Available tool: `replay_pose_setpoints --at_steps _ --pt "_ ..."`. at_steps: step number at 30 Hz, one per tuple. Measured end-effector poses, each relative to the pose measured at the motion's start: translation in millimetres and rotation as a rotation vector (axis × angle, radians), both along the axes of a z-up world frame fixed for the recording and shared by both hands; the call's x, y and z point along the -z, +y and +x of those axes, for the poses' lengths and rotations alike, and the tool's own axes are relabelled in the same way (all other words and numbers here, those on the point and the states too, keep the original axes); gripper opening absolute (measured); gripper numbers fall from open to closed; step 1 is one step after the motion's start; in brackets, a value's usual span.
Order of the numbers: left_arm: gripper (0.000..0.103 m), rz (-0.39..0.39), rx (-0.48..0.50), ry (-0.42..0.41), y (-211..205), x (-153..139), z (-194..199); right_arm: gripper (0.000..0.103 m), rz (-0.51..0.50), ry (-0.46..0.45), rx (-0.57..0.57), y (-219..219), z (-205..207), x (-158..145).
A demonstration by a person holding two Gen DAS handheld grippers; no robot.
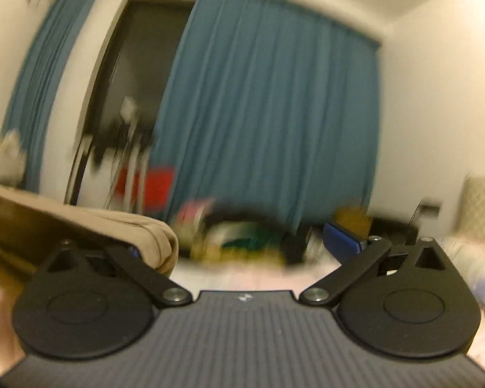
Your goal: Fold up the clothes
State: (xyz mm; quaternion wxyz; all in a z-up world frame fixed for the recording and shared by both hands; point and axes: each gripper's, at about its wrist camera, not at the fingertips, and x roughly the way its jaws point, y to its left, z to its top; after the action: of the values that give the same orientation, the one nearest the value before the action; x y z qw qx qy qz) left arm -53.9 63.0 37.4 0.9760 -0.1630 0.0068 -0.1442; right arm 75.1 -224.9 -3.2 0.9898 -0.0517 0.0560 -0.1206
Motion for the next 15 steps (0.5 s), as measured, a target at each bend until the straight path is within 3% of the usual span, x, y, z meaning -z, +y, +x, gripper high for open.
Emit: replay_pose_setpoints --at_steps 3,11,15 --pt "0.006 0.055 -0.01 0.078 -6.3 9.7 14.5 0.103 0.186 0.165 -0.059 -19.0 23.9 19.5" --pt "0.01 0.051 -0.022 0.466 11.2 53.0 81.7 0.103 0.239 0.098 -0.175 -22.2 14.7 17.6" --pt "0.019 0.082 -0.004 0.58 16.3 70.6 102.9 0.103 0.232 0.099 -0.226 -15.0 6.2 7.3"
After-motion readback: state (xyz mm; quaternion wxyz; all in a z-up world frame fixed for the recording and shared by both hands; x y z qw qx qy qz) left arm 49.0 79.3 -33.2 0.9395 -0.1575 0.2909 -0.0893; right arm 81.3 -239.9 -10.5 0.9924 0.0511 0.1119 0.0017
